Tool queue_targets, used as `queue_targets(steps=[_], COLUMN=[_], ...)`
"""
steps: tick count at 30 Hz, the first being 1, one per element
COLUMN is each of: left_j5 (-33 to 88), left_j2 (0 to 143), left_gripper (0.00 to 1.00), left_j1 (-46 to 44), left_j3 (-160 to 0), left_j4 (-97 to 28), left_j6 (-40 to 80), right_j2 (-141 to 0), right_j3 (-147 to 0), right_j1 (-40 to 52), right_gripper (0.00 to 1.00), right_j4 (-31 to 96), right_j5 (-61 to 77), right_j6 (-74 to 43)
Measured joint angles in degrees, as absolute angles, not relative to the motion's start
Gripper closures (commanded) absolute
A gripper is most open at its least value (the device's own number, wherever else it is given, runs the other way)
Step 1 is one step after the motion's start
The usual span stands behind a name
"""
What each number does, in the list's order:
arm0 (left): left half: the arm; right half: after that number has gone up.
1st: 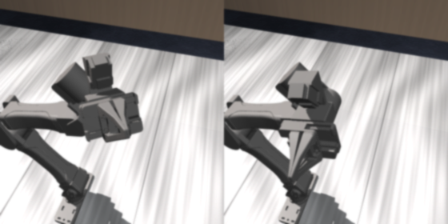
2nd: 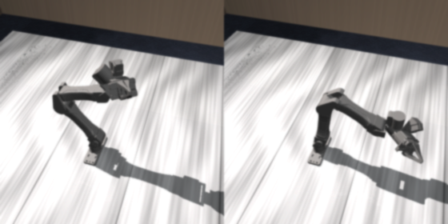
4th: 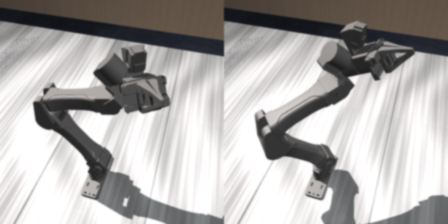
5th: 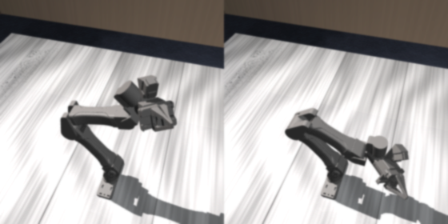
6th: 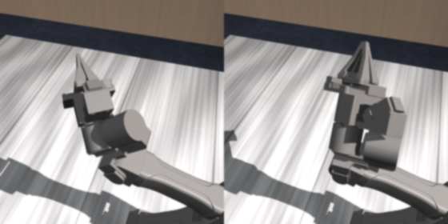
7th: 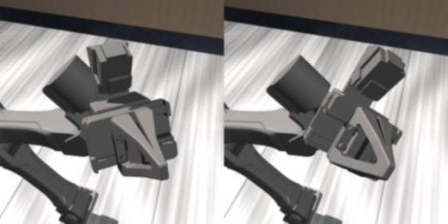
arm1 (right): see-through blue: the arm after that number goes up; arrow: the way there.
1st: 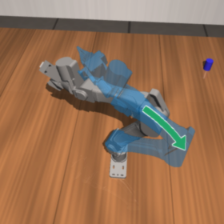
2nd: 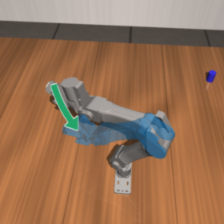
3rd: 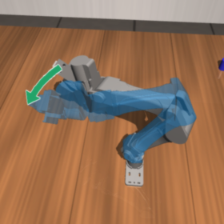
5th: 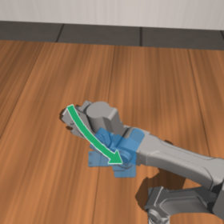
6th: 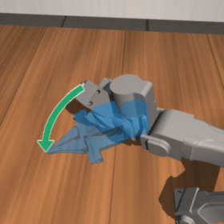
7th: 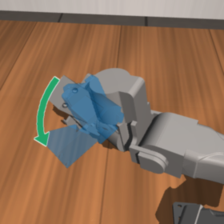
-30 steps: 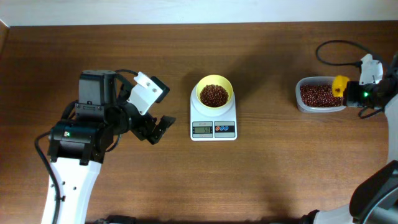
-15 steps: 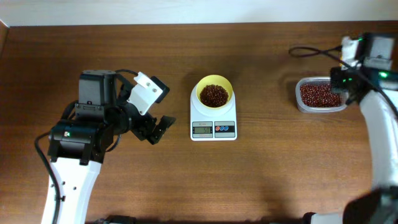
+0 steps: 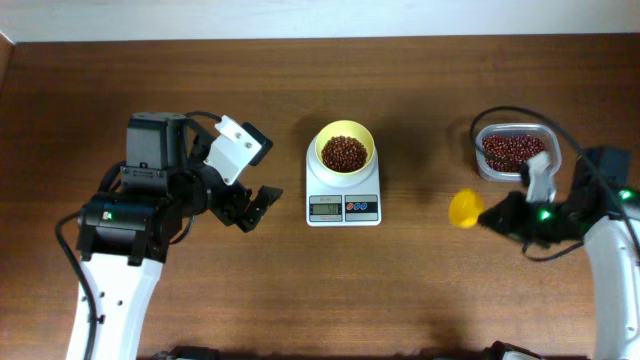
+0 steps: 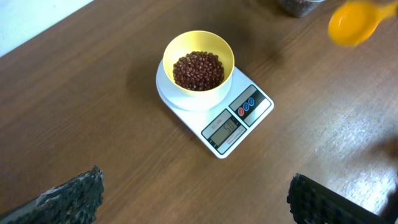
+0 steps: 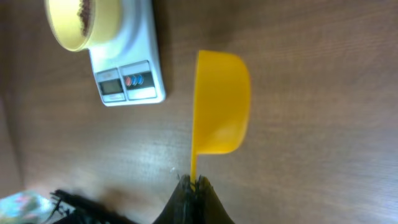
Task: Scoop item into bowl and weigh 50g on scale
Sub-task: 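Lower the yellow scoop onto the table beside the tub and release it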
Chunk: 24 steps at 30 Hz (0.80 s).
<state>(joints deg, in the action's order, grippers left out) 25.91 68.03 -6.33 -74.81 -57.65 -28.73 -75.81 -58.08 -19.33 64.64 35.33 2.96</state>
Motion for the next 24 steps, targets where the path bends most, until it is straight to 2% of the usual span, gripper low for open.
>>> queue_targets(steps=[3,5,6,7,8,9,11,16,24], left_j5=[25.91,25.91,25.91,25.91,25.91,25.91,25.91,25.91,25.91], left_j2=[68.03,68.03,68.03,68.03,68.03,68.03,68.03,68.03,68.03], left_gripper=[0.01,0.01,0.01,0.01,0.01,0.01,0.01,0.01,0.01], left_j1=[-6.33,-6.33,-6.33,-6.33,-6.33,-6.33,-6.33,-6.33,-6.33], left_j3=[-74.81,-74.81,-74.81,-74.81,-74.81,-74.81,-74.81,-74.81,-74.81], left_j4=[-57.65,-57.65,-57.67,-57.67,-57.67,-57.67,-57.67,-57.67,-57.67], left_j6=[-28.73,-28.73,-28.73,-28.73,-28.73,-28.73,-28.73,-28.73,-28.73], right_j2=[-75.81,-75.81,-75.81,-75.81,-75.81,-75.81,-75.81,-75.81,-75.81], right_j3=[-47.94,-44.58,-43.83,-43.22,-43.22,-43.20,-43.20,-43.20,-43.16], right_j1=[-19.40,-19.42,-19.42,-19.42,-19.42,-19.42,-19.42,-19.42,-19.42], right_gripper=[0.96,0.86,0.76,0.57,0.43,0.33,0.01,0.01,0.01], right_j4=[57.28,54.61,54.46,54.48,54.37,54.35,54.33,53.21,49.67], right_j5=[36.12,36.18,36.01,35.68,35.68,35.38,33.87,25.54,-0.47], right_j6=[-2.15,-4.27,-4.75,-5.37,-5.72,-6.07,-6.00,-7.79,-17.45])
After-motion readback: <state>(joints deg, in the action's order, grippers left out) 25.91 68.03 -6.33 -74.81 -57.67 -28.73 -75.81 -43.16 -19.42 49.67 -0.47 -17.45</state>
